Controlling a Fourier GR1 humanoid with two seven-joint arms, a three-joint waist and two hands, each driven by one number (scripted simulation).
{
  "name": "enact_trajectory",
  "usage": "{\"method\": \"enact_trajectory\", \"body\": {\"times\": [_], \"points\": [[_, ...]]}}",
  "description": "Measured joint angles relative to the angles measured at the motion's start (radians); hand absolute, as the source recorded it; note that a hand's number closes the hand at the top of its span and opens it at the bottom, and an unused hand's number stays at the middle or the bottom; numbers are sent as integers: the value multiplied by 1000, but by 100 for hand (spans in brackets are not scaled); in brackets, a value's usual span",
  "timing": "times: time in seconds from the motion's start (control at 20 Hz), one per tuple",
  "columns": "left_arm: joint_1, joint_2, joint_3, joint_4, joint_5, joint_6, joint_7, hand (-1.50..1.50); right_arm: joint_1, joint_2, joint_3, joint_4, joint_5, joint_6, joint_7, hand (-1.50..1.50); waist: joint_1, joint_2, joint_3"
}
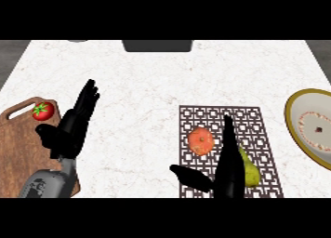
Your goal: Pick the squash from the placemat and place it in the bowl
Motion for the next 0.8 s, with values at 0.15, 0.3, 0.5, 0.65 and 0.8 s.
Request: {"method": "enact_trajectory", "body": {"times": [0.15,0.3,0.5,0.65,0.8], "points": [[13,-23,-9,-11,-23,3,3,0,14,0,10,-4,-20,-28,-27,-150,1,0,0],[-8,-35,1,9,-30,-5,6,0,31,-3,21,9,-56,-69,-71,-150,0,0,0],[6,-42,6,4,-45,-12,4,0,-6,-1,20,75,-129,-130,-105,-150,2,1,0],[29,-56,4,-14,-58,-13,3,0,-9,-1,11,106,-181,-162,-150,-150,3,0,0],[-1,-62,23,17,-59,-24,-1,0,-40,-1,7,174,-248,-205,-197,-150,3,1,0]]}}
